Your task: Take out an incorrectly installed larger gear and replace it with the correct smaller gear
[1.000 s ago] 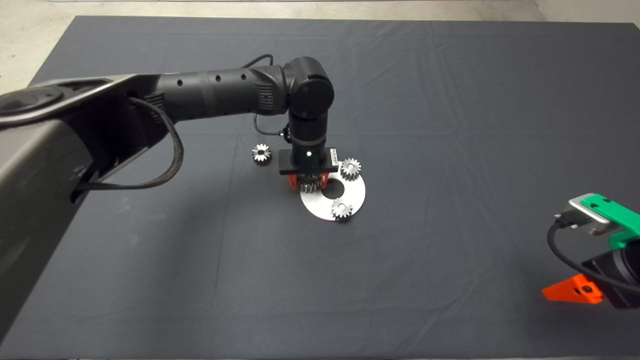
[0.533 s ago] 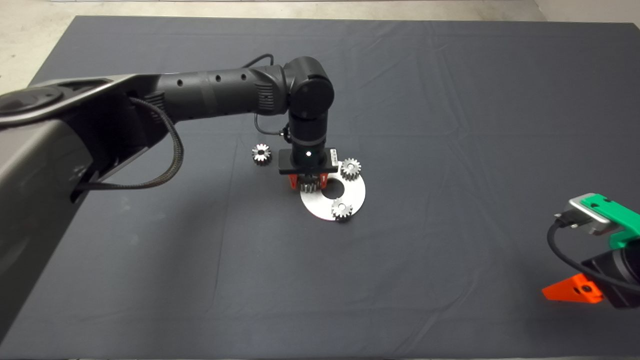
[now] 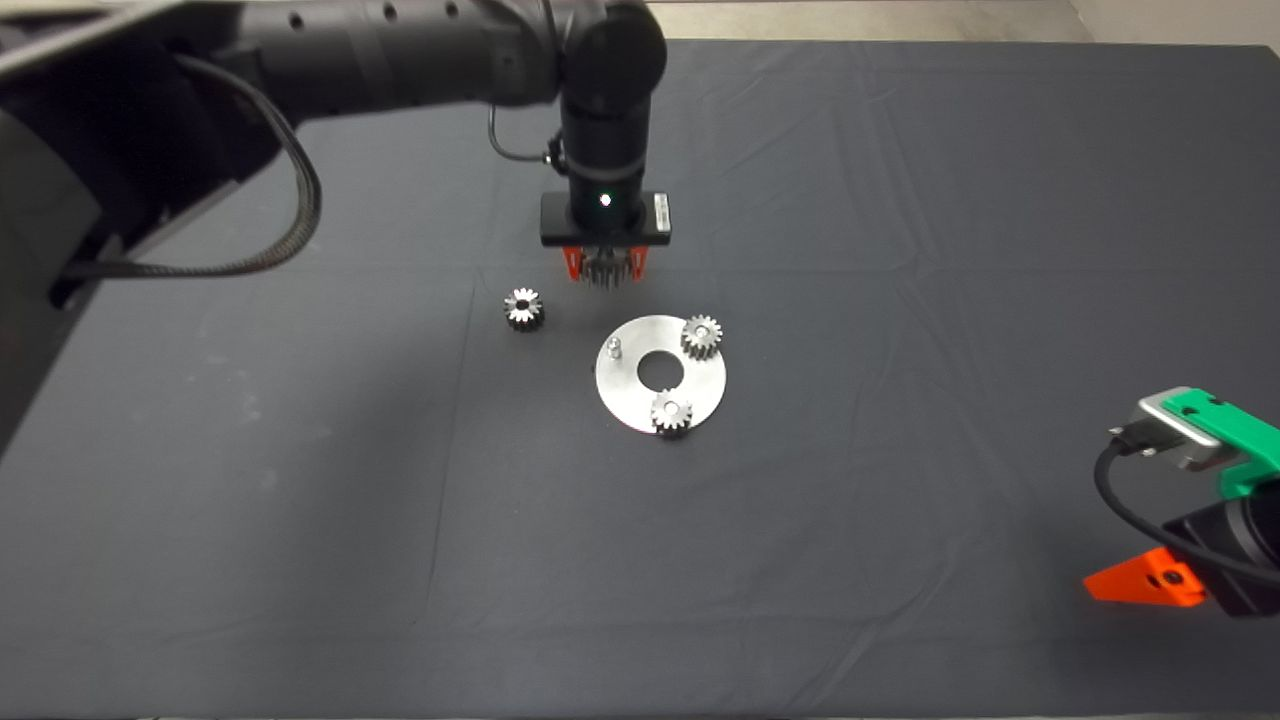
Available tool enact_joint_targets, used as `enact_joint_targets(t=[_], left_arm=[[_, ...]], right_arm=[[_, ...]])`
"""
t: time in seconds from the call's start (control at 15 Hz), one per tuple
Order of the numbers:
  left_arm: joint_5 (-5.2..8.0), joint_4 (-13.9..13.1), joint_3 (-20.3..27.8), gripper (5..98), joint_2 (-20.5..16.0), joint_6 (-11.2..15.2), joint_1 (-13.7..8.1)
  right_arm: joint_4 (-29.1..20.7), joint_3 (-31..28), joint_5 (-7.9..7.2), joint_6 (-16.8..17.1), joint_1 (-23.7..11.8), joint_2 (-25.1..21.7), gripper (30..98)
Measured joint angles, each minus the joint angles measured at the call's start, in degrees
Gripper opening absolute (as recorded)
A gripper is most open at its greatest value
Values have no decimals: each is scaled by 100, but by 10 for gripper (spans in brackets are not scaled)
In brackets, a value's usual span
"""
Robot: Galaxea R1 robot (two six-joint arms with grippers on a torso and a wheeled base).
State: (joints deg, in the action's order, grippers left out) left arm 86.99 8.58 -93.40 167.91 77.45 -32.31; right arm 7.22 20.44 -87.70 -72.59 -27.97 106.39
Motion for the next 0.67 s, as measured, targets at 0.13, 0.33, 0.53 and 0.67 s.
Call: enact_joint_targets(t=[0.13,0.33,0.53,0.67], left_arm=[[0,-183,0,457,-16,-24,73],[-20,-238,116,457,-219,-33,84],[-67,-280,676,457,-1080,-30,84],[6,-258,1043,457,-1789,-24,84]], right_arm=[[2,-5,0,-30,0,0,934],[2,-5,0,-34,0,-2,934],[1,-3,0,-34,0,-2,934],[0,-5,-4,-37,0,-2,934]])
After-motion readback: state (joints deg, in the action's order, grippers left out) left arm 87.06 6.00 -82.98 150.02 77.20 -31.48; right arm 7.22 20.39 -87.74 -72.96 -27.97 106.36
